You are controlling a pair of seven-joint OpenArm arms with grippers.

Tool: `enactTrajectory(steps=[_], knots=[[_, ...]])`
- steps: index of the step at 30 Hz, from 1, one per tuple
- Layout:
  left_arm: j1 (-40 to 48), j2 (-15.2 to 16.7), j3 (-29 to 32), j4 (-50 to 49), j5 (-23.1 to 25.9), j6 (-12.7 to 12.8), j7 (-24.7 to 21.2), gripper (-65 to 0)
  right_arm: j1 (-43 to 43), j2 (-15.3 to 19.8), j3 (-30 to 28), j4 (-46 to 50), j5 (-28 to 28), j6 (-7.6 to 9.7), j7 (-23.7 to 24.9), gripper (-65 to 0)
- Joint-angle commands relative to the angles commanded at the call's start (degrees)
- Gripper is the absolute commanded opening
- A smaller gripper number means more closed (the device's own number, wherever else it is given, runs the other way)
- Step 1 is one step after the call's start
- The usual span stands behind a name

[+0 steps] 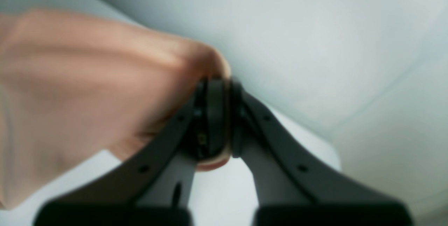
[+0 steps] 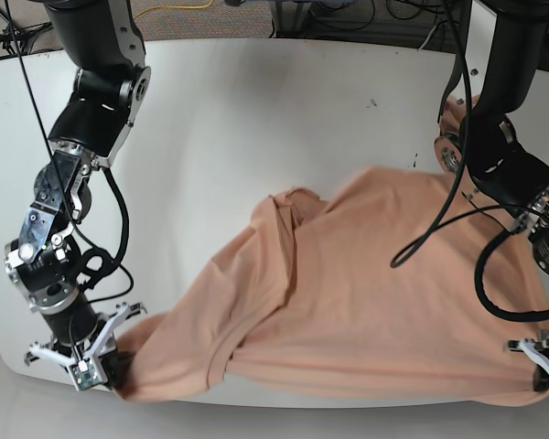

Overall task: Fold the T-shirt properly
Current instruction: 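Lift the shirt with both grippers and pull it toward the robot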

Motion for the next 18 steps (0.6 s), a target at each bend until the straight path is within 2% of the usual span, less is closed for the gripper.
enactTrajectory(steps=[4, 10, 18], knots=[[-2.99, -0.44, -1.05, 0.35, 0.00, 0.00, 1.23, -65.0, 3.34, 1.76, -0.88, 0.00, 0.09, 0.00, -1.14, -65.0], [-3.34, -2.20, -1.05, 0.35, -0.35, 0.00, 2.42, -65.0, 3.34, 2.20, -1.05, 3.08, 0.18, 0.00, -1.85, -65.0], [4.04, -2.11, -1.14, 3.60, -0.44, -0.09, 2.42, -65.0, -5.27, 2.11, -0.70, 6.51, 0.18, 0.00, -1.85, -65.0]])
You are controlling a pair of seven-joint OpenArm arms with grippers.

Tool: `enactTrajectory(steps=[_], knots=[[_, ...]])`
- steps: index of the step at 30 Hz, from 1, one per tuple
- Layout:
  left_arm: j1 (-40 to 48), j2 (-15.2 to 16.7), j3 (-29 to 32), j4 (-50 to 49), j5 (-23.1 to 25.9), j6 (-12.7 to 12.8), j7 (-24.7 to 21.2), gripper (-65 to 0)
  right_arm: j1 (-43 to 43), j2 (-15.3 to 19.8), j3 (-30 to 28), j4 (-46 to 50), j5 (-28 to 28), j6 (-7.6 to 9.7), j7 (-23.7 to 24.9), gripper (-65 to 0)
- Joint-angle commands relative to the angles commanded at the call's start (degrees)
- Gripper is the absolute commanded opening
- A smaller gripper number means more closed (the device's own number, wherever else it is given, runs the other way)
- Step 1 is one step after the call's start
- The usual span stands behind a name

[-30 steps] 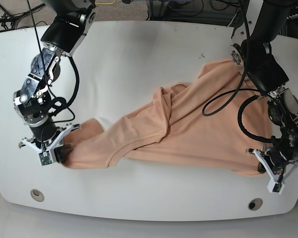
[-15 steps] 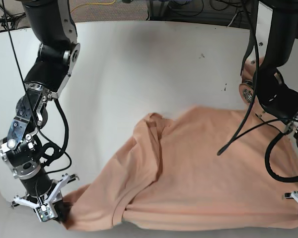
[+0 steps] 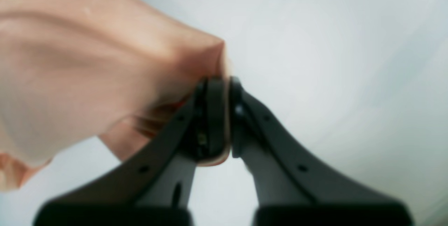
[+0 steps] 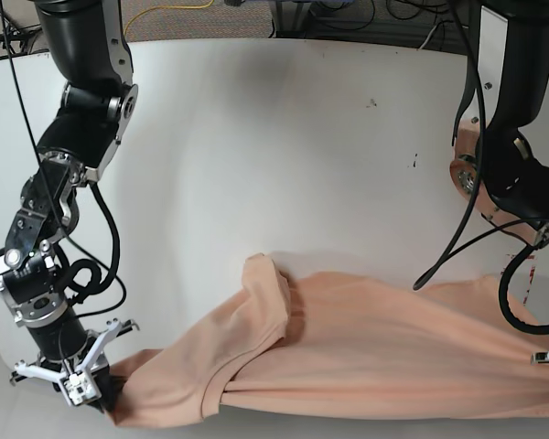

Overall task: Fold the T-shirt properly
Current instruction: 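Lift the shirt with both grippers and pull it toward the robot, then lay the shirt down by moving both grippers away from the robot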

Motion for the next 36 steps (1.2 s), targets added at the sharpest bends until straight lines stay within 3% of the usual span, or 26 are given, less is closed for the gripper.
enactTrajectory(steps=[13, 16, 27, 36], knots=[[22.95, 0.18, -0.62, 8.09, 0.00, -0.40, 0.00, -65.0, -22.86, -2.73, 0.70, 5.01, 0.00, 0.09, 0.35, -64.8], [29.01, 0.18, -2.90, 8.44, 0.00, -0.40, 0.00, -65.0, -27.60, -5.27, 1.32, 5.01, 0.00, 0.09, 0.35, -64.8], [43.52, -0.09, -4.13, 8.09, 0.00, -0.40, 0.00, -65.0, -39.30, -10.29, 2.37, 5.01, 0.00, 0.09, 0.35, -64.8], [49.14, -0.26, -4.92, 8.09, 0.09, -0.40, 0.00, -65.0, -44.48, -13.63, 2.11, 4.84, 0.00, 0.09, 0.35, -64.8]])
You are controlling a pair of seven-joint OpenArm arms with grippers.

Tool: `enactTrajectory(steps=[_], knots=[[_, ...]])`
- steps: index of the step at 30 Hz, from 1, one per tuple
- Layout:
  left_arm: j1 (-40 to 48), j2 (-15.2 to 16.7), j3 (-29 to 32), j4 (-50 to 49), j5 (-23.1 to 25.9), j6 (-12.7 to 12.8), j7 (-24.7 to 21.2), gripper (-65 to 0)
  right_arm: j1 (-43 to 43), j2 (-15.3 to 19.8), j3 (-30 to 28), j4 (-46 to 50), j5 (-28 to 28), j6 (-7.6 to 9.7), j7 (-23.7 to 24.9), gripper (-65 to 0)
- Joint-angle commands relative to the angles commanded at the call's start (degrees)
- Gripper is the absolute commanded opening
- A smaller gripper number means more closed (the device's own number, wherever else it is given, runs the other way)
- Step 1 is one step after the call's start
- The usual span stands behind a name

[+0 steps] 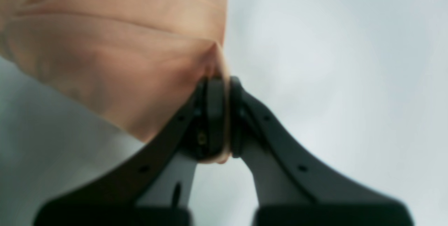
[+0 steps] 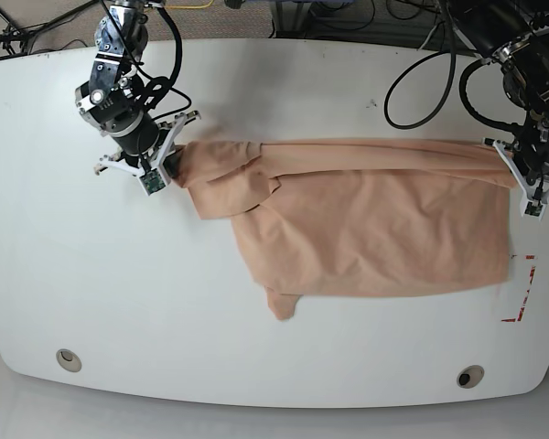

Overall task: Fold the T-shirt properly
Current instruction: 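Lay the shirt down by moving both grippers away from the robot, then release the shirt with the right gripper and move it aside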

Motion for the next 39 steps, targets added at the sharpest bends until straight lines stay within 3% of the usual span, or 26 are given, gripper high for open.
enactTrajectory(steps=[4, 10, 14, 18, 23, 35, 39], knots=[[0.53, 0.00, -1.05, -0.09, 0.00, 0.00, 0.00, -65.0, -1.32, -1.32, 0.00, -0.09, 0.00, 0.00, -0.09, -61.0], [0.62, -0.09, -1.14, -0.09, 0.00, 0.00, 0.00, -65.0, -3.43, -3.60, 0.26, 0.18, 0.35, 0.00, -0.09, -35.2], [0.62, -0.09, -0.97, -0.09, 0.09, 0.00, 0.00, -65.0, -4.40, -4.04, 2.99, 1.23, 6.68, 0.00, -0.26, -26.2], [0.62, -0.09, -0.97, -0.09, 0.09, 0.00, 0.00, -65.0, -5.01, -4.22, 8.44, 1.41, 17.23, 0.00, -1.14, -24.7], [0.62, -0.09, -0.97, -0.09, 0.26, 0.00, 0.00, -65.0, -4.48, -2.99, 14.95, -0.62, 31.38, -0.18, -6.59, -24.9], [0.62, -0.09, -0.88, -0.18, 0.26, 0.00, 0.00, -65.0, -0.53, 1.05, 20.40, -10.73, 53.54, -0.09, -20.48, -24.9], [0.62, -0.44, -0.88, -0.18, 0.35, 0.00, 0.00, -65.0, -2.29, 2.55, 24.35, -14.24, 60.04, -0.09, -22.68, -24.9]])
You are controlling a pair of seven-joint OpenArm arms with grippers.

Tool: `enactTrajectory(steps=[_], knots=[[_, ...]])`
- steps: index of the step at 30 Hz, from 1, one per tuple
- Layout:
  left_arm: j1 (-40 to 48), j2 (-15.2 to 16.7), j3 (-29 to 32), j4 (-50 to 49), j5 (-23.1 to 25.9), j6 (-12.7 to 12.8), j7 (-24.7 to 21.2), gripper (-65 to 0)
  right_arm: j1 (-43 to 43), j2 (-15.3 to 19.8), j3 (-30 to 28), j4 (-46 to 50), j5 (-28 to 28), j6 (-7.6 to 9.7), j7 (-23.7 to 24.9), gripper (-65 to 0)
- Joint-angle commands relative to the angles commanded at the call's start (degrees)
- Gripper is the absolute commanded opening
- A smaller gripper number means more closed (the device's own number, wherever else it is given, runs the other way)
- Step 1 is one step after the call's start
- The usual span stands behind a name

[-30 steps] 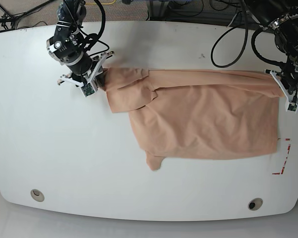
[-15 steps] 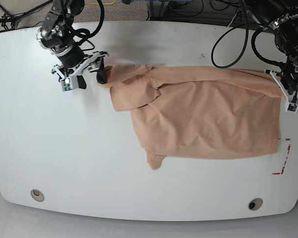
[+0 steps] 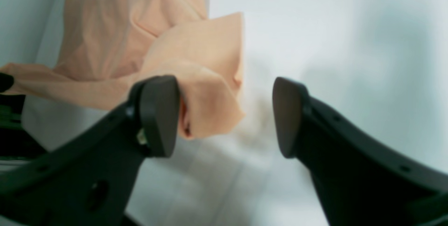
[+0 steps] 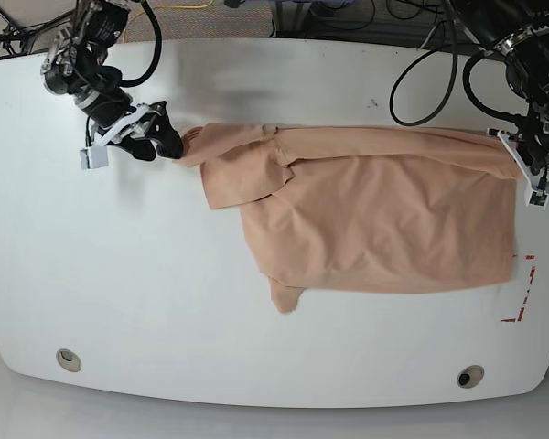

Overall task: Fold the T-shirt properly
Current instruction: 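Release the shirt with the right gripper and move it aside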

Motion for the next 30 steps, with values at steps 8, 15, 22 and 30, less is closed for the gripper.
enactTrajectory(steps=[8, 15, 22, 30], knots=[[0.00, -0.44, 0.00, 0.00, -0.09, 0.00, 0.00, -65.0, -3.78, 3.87, 4.66, -2.99, 4.04, 0.00, 0.00, -24.9], [0.00, -0.26, 0.09, 0.00, -0.26, 0.00, 0.00, -65.0, -2.37, 3.87, 3.96, -2.99, 3.69, -0.26, -0.09, -24.9], [0.00, -0.35, 0.09, 0.00, -0.26, 0.00, 0.00, -65.0, -0.79, 3.60, -2.99, -4.22, 3.60, -0.44, 0.26, -24.9], [0.00, -0.44, 0.09, 0.00, -0.09, 0.00, 0.00, -65.0, -0.62, 2.81, -12.22, -4.13, -0.62, -0.62, 3.25, -24.9]])
